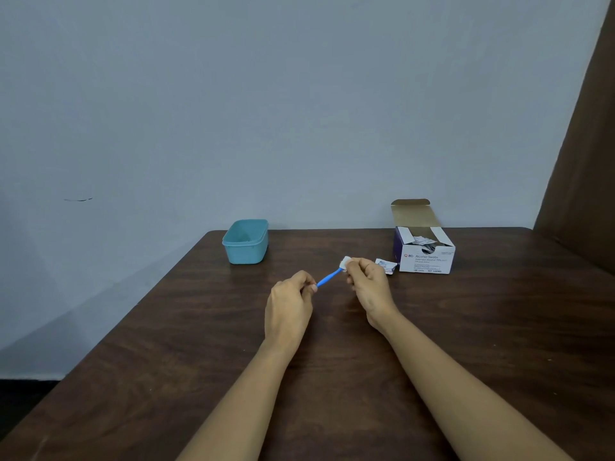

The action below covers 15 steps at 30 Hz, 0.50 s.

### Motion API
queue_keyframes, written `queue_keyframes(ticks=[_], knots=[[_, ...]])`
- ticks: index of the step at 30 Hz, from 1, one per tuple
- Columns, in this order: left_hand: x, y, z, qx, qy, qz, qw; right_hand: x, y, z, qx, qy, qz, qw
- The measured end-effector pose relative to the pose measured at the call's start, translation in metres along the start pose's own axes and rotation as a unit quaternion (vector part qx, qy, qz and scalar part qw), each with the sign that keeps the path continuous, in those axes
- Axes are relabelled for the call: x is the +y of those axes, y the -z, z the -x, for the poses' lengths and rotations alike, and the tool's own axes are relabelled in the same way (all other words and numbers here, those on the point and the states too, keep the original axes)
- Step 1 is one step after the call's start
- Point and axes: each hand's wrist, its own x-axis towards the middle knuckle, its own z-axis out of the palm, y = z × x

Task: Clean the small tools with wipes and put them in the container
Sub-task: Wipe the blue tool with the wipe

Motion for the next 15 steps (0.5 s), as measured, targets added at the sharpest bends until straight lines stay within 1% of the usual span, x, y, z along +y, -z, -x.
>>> queue_keyframes(ticks=[7, 15], knots=[[0.0018, -0.0026, 0.0007, -0.033, -0.042, -0.013, 0.998, 0.0036, 0.0016, -0.0026, 0.023, 0.01, 0.012, 1.0], [0.0001, -0.0017, 0.0003, -0.025, -0.029, -0.003, 0.999, -0.0004, 0.0073, -0.0029, 0.004, -0.03, -0.095, 0.995]])
